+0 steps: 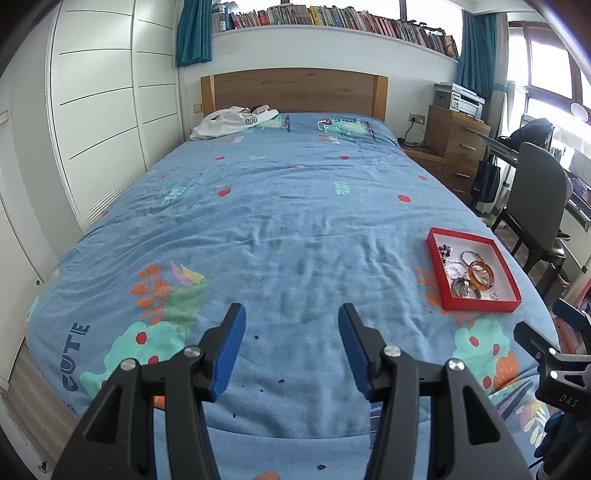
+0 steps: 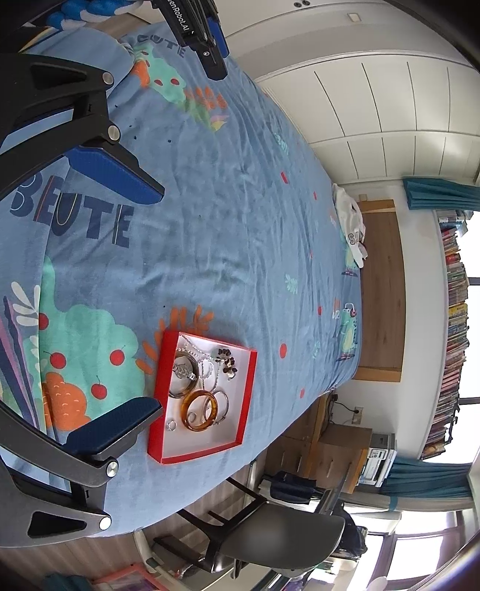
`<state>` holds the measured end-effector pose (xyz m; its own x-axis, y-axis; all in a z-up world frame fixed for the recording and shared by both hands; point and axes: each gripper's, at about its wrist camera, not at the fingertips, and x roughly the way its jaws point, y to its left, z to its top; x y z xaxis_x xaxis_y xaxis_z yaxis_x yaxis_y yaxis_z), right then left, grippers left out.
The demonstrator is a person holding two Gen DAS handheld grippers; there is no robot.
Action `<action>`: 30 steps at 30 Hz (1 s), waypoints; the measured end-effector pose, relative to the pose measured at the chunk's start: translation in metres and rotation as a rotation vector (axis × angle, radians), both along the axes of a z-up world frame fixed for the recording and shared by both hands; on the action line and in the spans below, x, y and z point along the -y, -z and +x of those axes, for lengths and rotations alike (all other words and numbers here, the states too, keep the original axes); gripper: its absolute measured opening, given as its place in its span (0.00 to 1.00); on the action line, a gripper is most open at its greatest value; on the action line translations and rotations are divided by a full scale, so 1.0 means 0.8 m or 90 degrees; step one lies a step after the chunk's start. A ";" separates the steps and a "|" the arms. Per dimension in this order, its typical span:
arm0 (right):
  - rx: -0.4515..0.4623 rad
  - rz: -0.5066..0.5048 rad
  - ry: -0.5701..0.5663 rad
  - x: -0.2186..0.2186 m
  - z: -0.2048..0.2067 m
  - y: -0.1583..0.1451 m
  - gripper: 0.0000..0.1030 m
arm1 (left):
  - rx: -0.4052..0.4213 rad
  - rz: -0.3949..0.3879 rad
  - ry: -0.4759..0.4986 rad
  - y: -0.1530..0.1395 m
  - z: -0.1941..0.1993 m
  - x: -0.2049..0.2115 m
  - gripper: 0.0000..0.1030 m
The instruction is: Organize jewelry
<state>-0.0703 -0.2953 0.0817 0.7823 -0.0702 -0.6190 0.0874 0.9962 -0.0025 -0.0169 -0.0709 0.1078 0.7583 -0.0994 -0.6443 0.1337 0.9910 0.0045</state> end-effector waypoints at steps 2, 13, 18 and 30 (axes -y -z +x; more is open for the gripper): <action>-0.001 -0.001 0.003 0.001 -0.002 0.003 0.99 | -0.005 0.002 -0.002 0.003 0.002 -0.001 0.49; -0.006 0.011 0.022 0.014 0.005 0.020 0.99 | -0.018 0.009 0.007 0.018 0.011 0.003 0.51; -0.009 0.014 0.029 0.019 0.010 0.028 0.99 | -0.033 0.012 0.017 0.031 0.018 0.006 0.51; -0.038 0.029 0.047 0.034 0.024 0.055 0.99 | -0.075 0.018 0.023 0.065 0.038 0.007 0.51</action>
